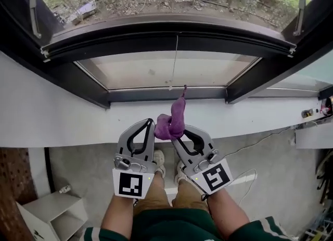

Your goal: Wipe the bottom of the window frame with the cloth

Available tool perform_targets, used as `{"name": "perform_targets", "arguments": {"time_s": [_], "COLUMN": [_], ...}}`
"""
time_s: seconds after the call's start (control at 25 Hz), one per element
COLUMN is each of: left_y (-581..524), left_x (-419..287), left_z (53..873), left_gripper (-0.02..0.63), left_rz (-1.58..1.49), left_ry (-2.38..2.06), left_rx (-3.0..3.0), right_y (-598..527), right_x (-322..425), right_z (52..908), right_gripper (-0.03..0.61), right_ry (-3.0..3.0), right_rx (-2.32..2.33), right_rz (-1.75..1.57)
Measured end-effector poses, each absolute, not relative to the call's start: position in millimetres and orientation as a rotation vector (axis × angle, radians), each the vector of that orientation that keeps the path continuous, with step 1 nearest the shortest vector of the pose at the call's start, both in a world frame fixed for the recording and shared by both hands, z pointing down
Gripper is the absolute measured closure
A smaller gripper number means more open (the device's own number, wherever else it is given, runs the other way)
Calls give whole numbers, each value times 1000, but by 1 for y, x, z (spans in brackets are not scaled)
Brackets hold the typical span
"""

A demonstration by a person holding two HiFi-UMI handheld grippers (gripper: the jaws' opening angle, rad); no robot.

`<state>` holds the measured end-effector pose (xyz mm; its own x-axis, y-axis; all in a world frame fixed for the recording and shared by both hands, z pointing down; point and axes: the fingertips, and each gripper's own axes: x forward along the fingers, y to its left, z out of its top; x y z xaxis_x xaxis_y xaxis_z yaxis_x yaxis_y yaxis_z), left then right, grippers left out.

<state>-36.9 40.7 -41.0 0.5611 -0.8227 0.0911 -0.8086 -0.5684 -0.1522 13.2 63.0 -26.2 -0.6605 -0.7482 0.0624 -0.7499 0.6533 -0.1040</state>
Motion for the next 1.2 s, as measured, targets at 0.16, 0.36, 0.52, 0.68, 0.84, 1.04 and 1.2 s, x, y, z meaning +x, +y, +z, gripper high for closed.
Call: {"name": "perform_targets", "arguments": {"time_s": [0.16,0.36,0.52,0.68,0.84,1.04,1.2], "left_y": [42,38,17,0,-10,-29,-49], "left_x": [-52,-97,-156,-205,-245,-282,-301], "left_z": [-2,50,103,155,209,254,273], "left_gripper": [607,607,607,607,607,607,607], "left_rz": [-278,-353,-341,-351,-396,-396,-328], "left_ry": [1489,1503,1560,1572,1652,1719,1774], "left_rx": [-2656,-2665,-2717,-2715,-2719,-2687,-2649], "right_y": [62,52,29,14,2,-17,-32], "right_x": [-4,-47,-103,-152,-186,-214,-233], "right_z": [21,70,114,165,209,258,285], "right_gripper": [509,509,509,509,509,509,509], "right_ry": [-2861,-2849,-2853,-2824,-2809,-2824,-2829], "right_rx": [1193,1158,1144,1123,1046,981,951], "right_rz": [244,277,265,334,365,403,391]}}
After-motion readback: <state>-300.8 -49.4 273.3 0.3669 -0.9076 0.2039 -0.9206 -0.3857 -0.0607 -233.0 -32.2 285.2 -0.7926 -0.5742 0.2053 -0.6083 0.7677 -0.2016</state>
